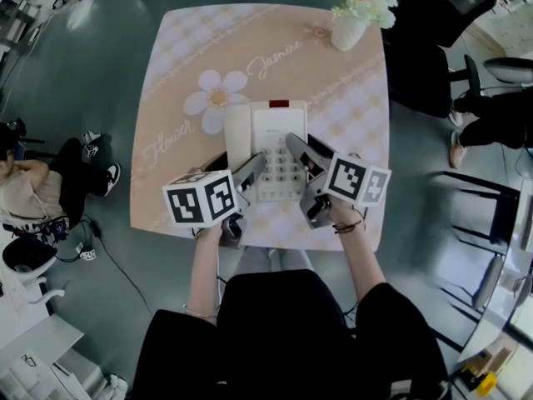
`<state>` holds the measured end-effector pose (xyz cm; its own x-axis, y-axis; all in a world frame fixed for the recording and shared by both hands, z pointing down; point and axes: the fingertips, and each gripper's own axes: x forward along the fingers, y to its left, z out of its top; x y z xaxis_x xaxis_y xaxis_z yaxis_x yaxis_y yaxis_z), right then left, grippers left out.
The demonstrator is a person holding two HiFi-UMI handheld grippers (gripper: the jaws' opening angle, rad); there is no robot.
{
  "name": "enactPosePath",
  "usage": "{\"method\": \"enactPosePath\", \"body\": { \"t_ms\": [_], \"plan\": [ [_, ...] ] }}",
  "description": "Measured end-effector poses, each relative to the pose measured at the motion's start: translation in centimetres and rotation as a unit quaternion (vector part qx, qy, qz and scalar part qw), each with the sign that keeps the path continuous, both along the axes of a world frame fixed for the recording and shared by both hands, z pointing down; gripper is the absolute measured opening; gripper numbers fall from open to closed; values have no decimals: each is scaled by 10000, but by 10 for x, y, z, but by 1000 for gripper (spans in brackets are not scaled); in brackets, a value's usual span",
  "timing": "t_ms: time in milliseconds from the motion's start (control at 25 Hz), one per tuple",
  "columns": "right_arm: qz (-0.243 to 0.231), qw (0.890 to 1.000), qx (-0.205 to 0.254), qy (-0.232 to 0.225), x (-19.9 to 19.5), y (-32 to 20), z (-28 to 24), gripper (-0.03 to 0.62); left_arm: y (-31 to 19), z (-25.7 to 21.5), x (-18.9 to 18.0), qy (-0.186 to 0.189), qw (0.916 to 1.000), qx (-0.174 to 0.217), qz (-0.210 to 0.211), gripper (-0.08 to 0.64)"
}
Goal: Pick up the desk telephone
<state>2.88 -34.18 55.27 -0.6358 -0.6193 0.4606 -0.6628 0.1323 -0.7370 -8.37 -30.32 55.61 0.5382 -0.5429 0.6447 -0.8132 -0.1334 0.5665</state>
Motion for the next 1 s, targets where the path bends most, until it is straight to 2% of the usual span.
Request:
{"method": "enactPosePath", "body": {
  "t_ms": [1000],
  "plan": [
    [-131, 9981, 608, -14, 1, 38, -89, 196, 44, -80, 1, -47, 9987, 502, -121, 321]
  ]
}}
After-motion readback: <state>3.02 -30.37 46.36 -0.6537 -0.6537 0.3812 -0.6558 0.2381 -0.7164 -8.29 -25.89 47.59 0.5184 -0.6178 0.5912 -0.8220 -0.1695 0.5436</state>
